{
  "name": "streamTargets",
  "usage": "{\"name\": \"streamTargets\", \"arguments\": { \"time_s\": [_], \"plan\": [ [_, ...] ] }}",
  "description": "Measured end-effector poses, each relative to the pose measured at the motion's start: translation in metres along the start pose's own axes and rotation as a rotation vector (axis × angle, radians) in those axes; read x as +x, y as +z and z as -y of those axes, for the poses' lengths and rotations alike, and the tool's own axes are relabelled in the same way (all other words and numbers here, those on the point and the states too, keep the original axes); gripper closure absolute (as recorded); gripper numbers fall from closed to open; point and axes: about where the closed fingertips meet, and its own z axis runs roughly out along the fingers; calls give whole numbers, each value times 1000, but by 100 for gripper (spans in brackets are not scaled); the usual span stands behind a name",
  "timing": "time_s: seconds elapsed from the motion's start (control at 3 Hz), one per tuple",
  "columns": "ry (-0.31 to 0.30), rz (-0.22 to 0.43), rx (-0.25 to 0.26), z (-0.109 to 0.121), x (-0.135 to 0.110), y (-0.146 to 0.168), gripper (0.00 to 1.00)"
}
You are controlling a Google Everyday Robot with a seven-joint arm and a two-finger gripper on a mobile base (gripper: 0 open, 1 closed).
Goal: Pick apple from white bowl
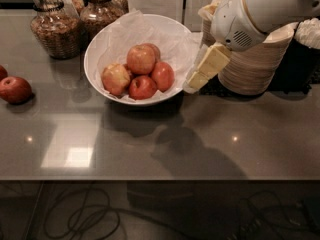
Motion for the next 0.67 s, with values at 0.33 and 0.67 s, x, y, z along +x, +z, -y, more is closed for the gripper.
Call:
{"name": "streamTargets", "arguments": {
  "time_s": [0.33,0.67],
  "plan": [
    [74,119,-25,13,-9,21,0],
    [132,191,-100,20,-13,52,0]
  ]
}}
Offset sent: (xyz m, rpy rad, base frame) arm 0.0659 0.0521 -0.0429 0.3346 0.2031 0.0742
